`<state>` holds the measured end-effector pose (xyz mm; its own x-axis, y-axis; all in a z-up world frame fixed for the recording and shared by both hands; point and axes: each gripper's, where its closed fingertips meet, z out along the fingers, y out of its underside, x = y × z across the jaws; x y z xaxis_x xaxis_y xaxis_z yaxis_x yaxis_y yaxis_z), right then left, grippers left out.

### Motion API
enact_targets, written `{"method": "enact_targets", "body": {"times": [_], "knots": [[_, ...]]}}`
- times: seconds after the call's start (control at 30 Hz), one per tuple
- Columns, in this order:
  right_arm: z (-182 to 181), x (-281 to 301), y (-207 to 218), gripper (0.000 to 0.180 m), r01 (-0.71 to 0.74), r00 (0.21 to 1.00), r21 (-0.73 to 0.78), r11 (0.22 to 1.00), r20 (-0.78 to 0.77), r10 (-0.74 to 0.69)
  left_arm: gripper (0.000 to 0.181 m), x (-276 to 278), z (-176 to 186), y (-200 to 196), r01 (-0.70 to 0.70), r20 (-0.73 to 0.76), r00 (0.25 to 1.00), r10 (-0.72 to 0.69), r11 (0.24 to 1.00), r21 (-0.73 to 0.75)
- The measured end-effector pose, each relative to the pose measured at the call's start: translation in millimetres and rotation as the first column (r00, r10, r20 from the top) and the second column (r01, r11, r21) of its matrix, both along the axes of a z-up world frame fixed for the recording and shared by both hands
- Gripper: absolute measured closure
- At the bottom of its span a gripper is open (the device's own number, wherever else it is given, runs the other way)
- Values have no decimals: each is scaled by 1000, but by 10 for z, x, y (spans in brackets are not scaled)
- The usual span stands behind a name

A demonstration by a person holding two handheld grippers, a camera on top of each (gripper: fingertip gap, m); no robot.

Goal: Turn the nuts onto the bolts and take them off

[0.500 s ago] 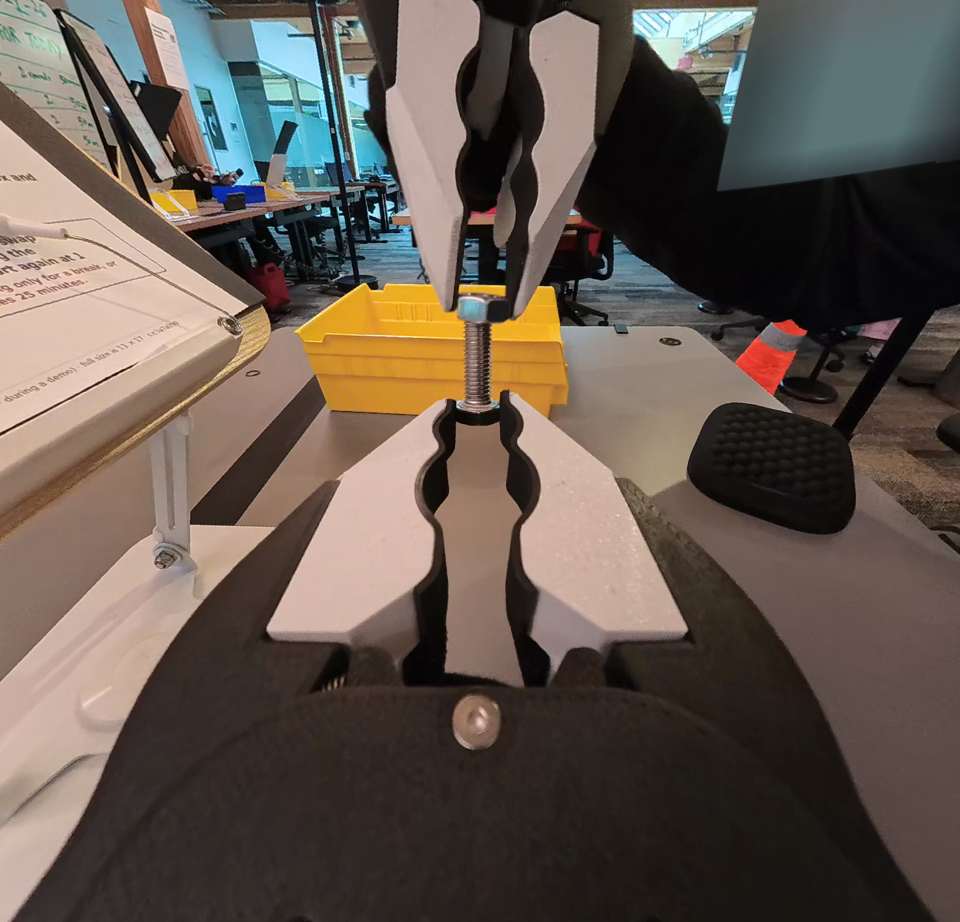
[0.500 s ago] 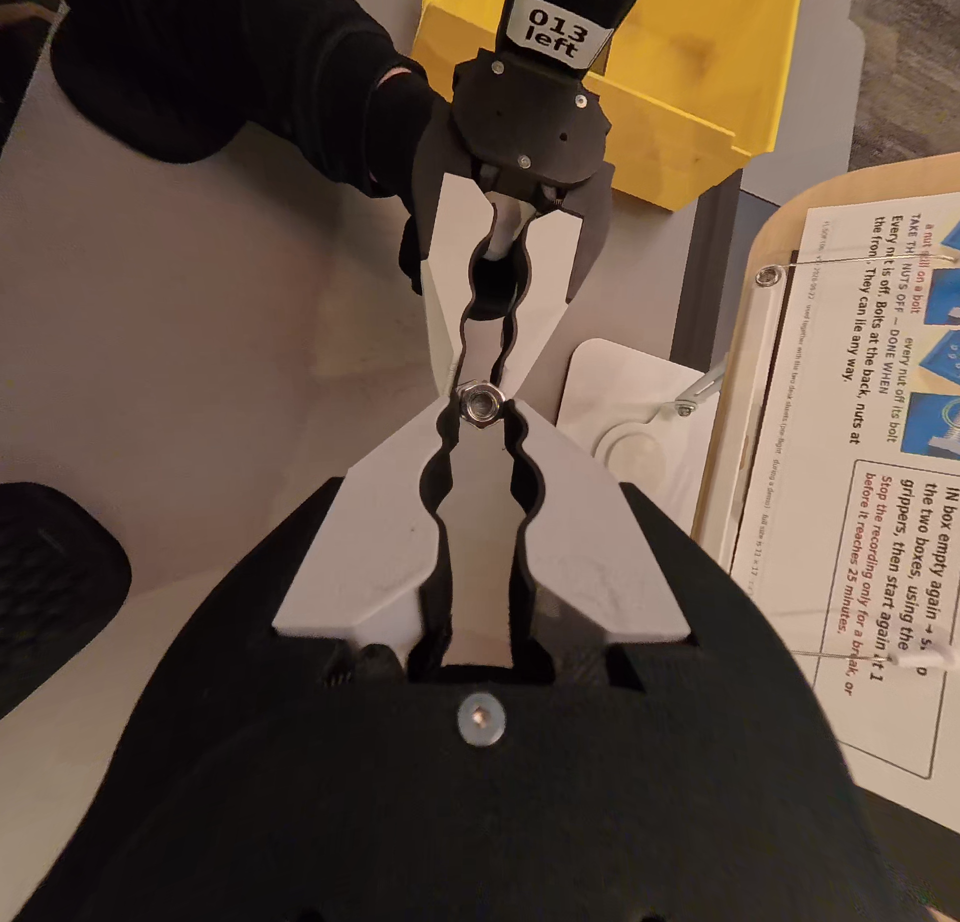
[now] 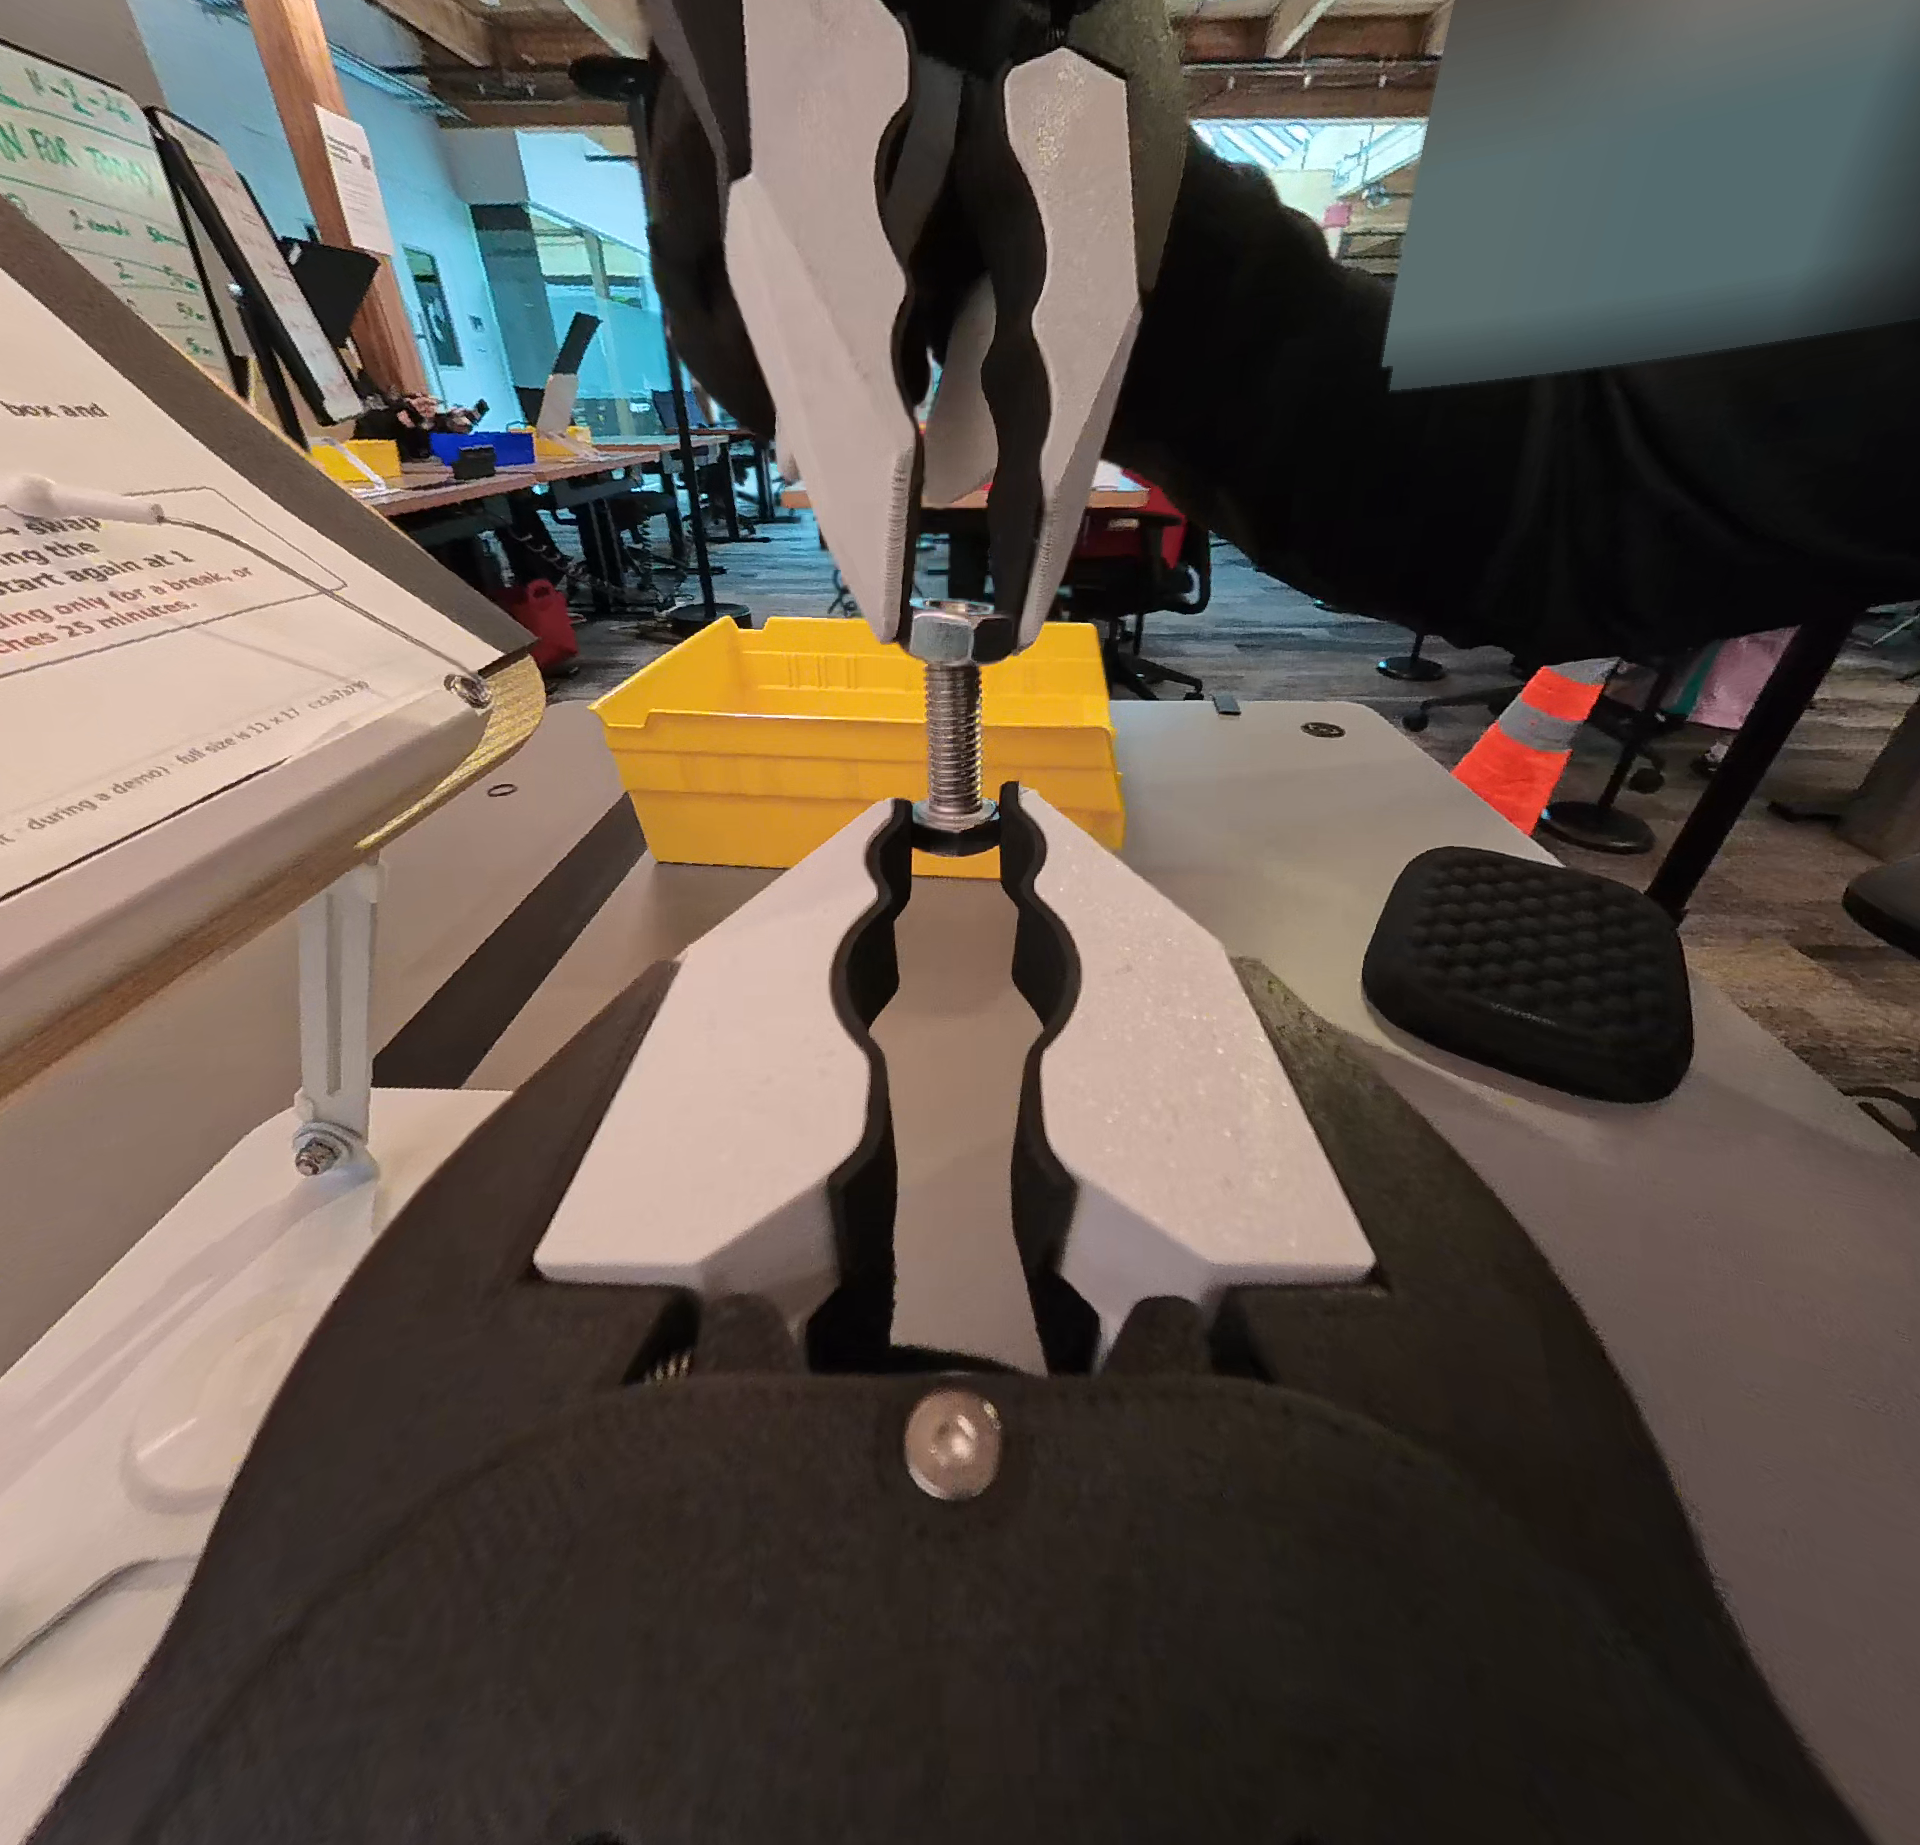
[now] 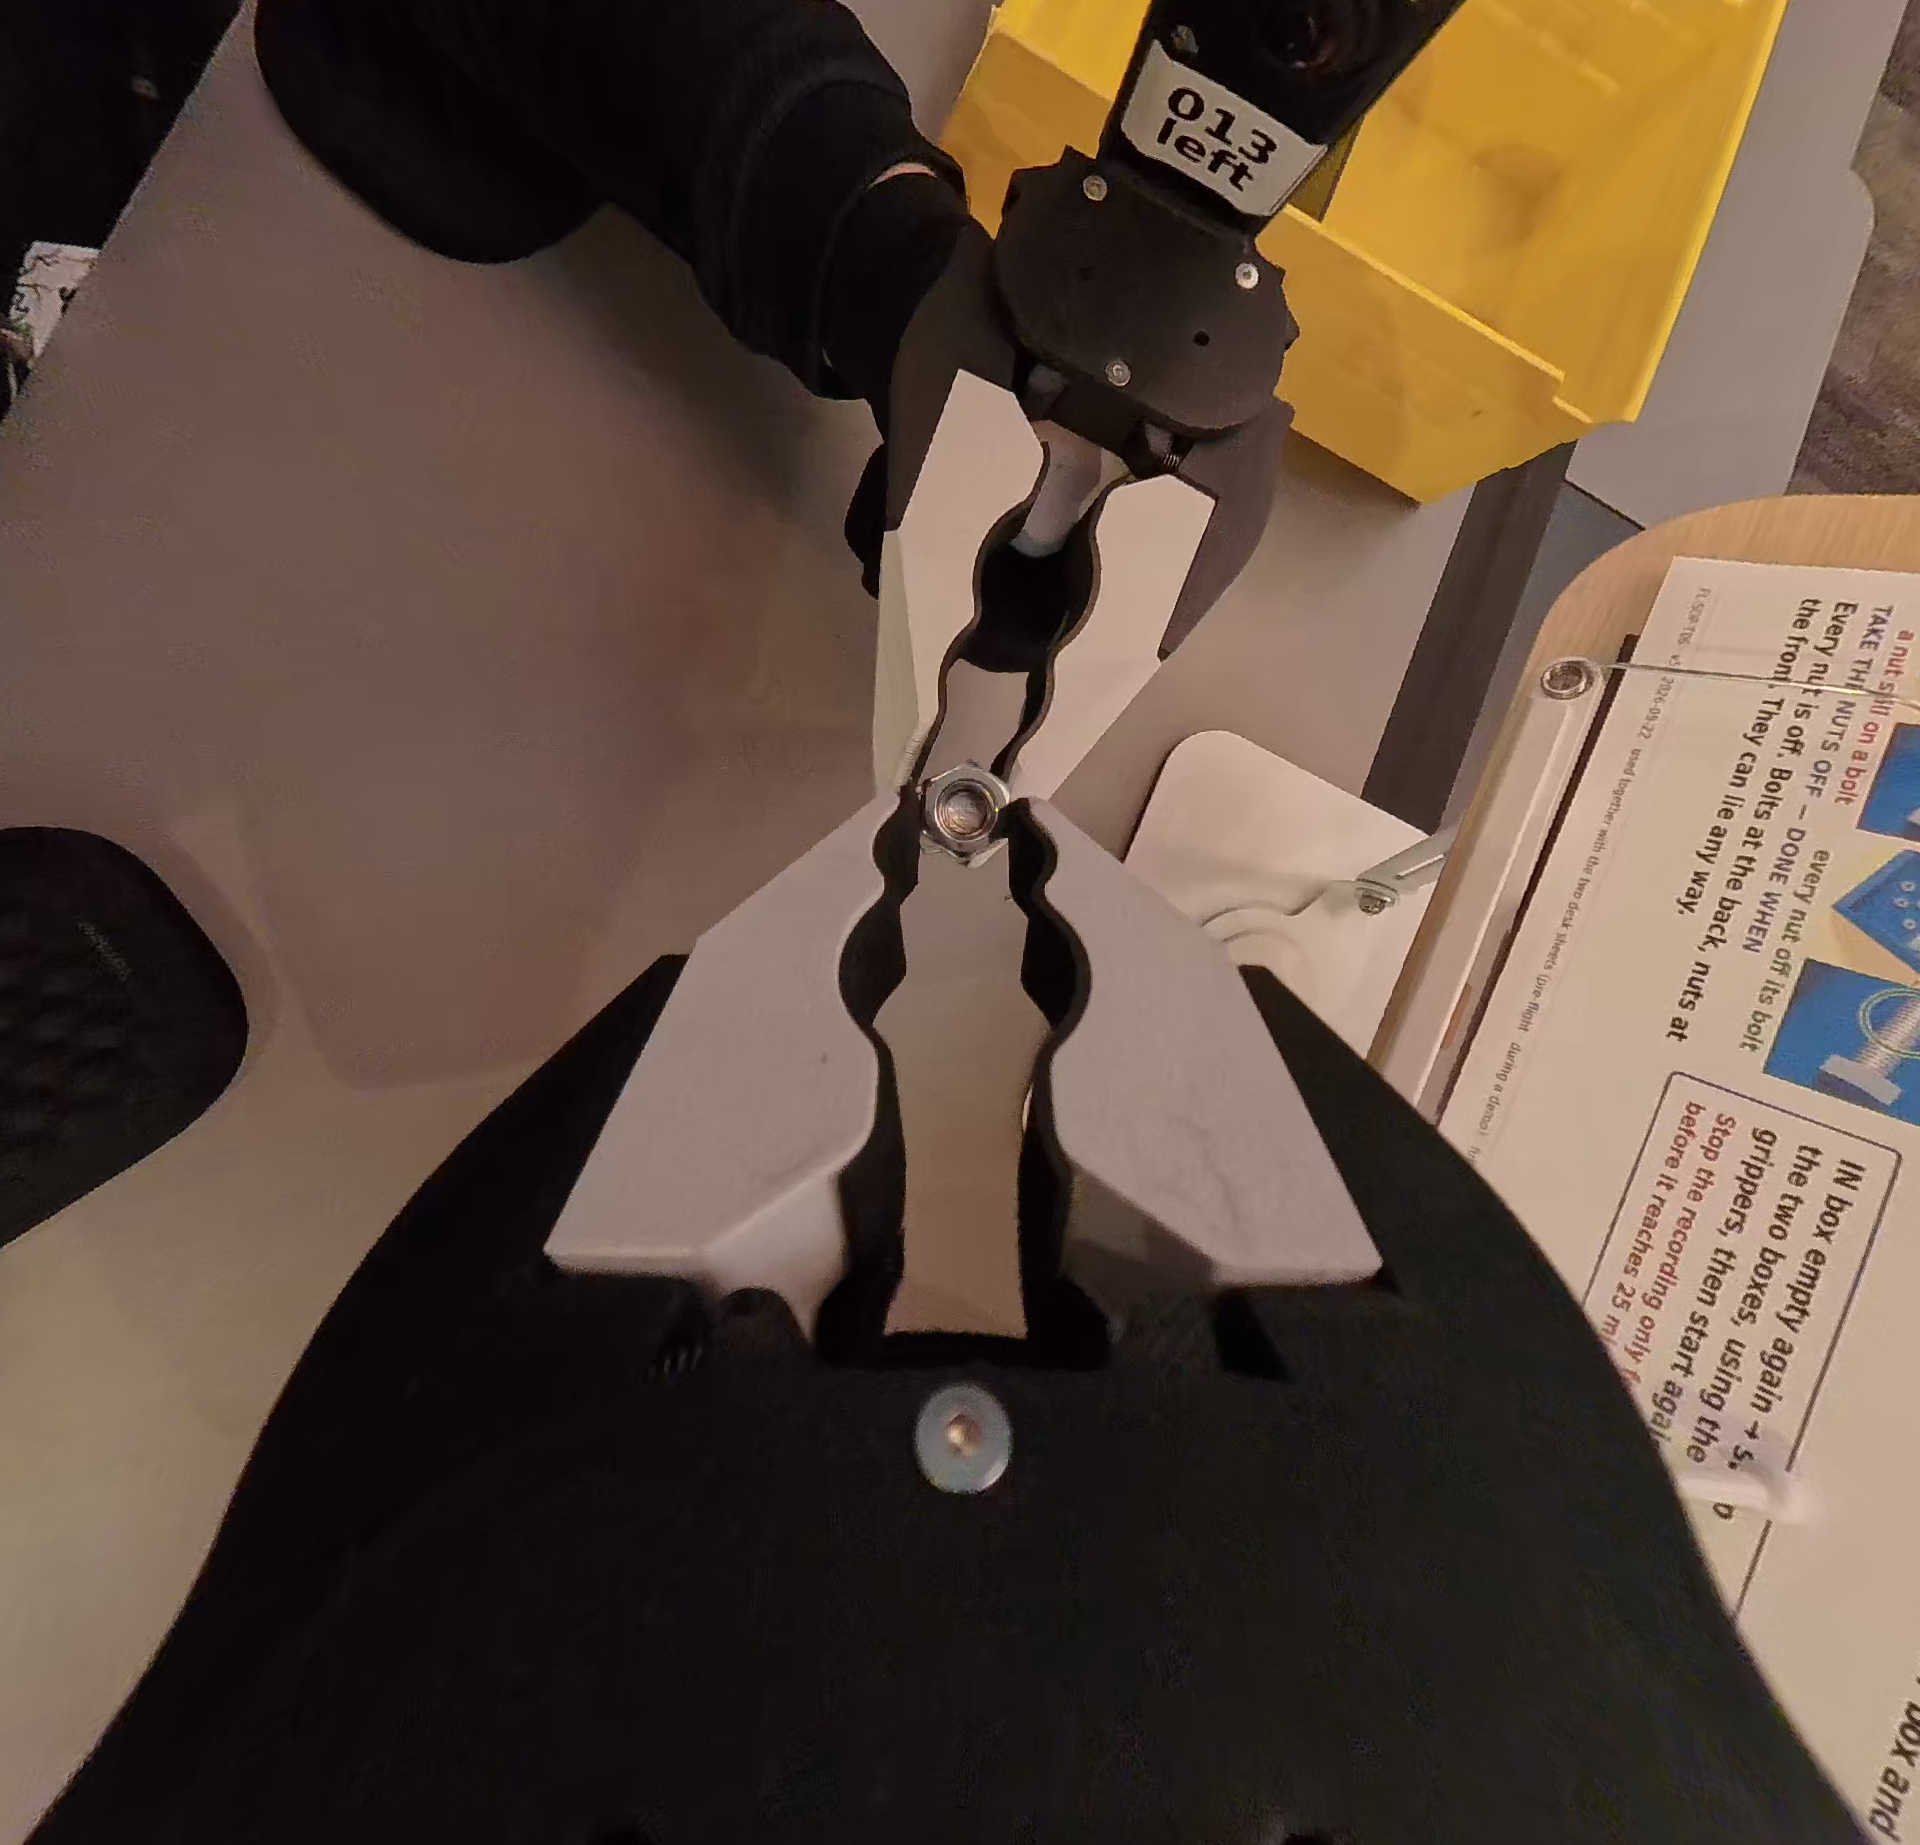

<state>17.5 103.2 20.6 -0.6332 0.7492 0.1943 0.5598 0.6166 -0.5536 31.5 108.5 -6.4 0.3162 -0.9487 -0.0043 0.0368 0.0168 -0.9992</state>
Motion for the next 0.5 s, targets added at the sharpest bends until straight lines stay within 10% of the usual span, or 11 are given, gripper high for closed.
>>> {"method": "enact_targets", "body": {"times": [0.5], "knots": [[-101,46,120,165,223,973,-20,975,62,-222,166,23,-101,124,-101,-59,993,102,994,30]]}}
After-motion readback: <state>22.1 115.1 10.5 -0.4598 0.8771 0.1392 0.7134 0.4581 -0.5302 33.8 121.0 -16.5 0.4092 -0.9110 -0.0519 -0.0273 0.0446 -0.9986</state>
